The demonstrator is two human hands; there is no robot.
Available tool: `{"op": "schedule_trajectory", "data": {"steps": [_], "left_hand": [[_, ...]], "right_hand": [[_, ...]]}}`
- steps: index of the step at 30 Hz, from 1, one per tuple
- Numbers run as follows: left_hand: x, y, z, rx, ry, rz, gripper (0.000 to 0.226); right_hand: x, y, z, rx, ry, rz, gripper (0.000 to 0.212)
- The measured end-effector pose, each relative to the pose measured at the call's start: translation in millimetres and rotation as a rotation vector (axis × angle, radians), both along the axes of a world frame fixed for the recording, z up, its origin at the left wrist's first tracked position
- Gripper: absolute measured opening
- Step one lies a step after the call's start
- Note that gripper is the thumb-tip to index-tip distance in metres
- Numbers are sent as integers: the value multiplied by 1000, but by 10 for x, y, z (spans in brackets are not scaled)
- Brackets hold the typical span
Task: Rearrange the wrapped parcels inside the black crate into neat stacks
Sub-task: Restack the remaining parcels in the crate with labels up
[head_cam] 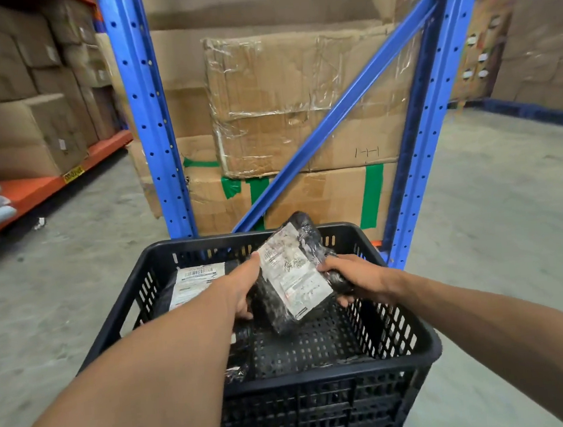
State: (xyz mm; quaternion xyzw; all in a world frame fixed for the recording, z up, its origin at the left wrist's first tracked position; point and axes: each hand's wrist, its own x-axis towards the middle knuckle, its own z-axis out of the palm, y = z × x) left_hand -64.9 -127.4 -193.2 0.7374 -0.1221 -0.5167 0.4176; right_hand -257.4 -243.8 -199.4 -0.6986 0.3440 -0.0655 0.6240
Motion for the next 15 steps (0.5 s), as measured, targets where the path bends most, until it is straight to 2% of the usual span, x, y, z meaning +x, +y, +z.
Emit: {"op": "schedule_trajectory", "data": {"steps": [3, 5, 7, 9, 12, 15], "left_hand": [[8, 44, 47, -70, 189, 6, 87], [26, 23, 78, -121, 229, 10, 71], [37, -6, 70, -140, 219, 8, 49], [44, -41, 42, -131, 166, 0, 32], [65, -112, -63, -93, 6, -20, 50], [74, -212, -222, -82, -60, -16, 52]], "right_hand": [[62, 28, 72, 116, -59, 15, 32], [82, 39, 85, 157, -46, 34, 36], [90, 33, 71, 170, -1, 29, 42], [99, 5, 35, 170, 64, 28, 40], [143, -28, -119, 195, 166, 21, 23], [237, -49, -305, 175, 233, -59, 29]]}}
